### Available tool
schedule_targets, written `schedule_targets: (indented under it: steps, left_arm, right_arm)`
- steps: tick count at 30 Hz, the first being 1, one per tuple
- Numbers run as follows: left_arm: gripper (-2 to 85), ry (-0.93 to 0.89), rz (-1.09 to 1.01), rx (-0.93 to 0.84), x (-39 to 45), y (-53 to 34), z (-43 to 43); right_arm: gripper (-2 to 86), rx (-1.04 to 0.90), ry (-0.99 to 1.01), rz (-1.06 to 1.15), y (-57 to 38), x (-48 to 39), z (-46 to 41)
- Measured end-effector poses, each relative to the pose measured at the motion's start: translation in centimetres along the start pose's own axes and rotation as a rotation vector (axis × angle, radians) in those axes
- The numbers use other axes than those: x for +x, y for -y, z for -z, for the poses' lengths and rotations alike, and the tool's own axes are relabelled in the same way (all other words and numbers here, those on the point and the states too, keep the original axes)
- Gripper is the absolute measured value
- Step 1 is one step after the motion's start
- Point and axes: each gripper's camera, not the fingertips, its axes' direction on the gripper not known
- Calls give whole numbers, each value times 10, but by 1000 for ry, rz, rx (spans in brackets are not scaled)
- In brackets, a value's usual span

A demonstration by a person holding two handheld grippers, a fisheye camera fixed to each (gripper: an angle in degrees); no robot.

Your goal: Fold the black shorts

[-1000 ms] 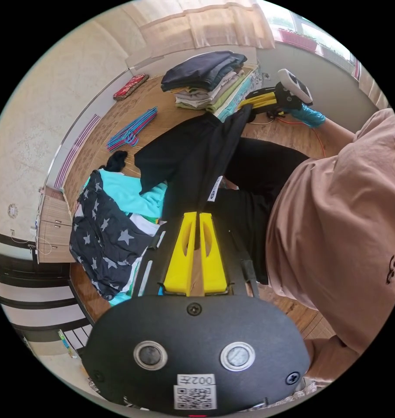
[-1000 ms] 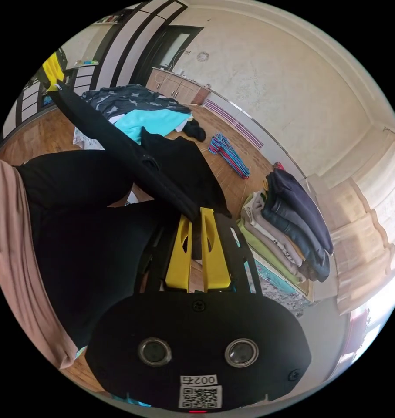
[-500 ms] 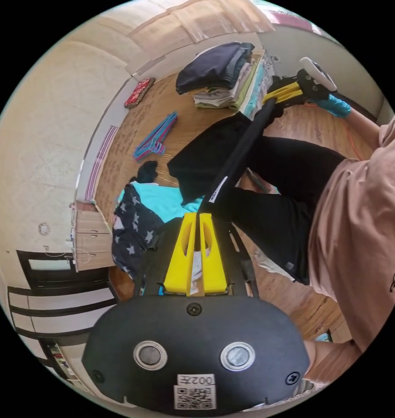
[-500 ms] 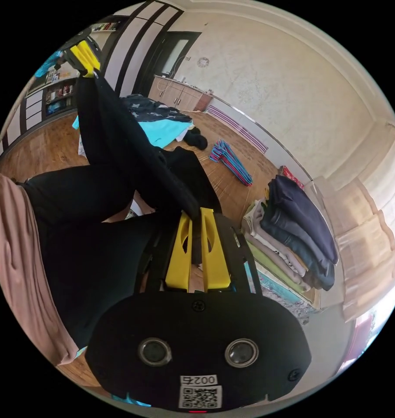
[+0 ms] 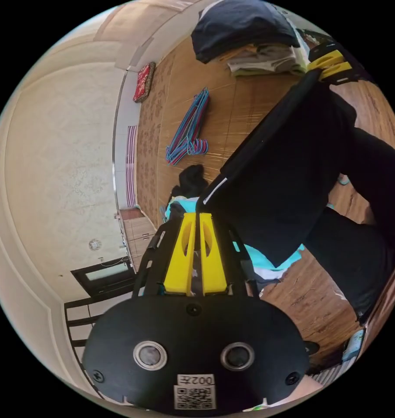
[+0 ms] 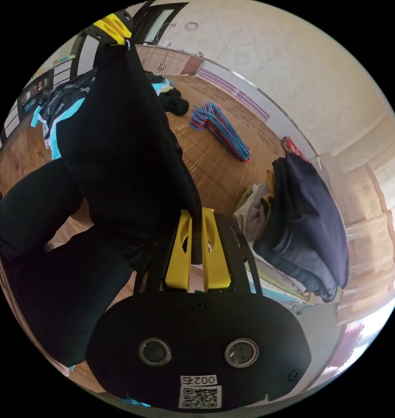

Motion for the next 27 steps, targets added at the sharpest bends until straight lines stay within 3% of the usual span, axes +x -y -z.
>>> schedule_targets:
  steps: [13, 27]
  left_arm:
    - [-10, -116, 114, -11, -13, 130, -137]
    - [5, -333, 297, 41, -30, 160, -257]
  right_arm:
    - [75, -62, 99, -105, 33, 36, -95]
    - [113, -33, 175, -294, 44, 58, -110]
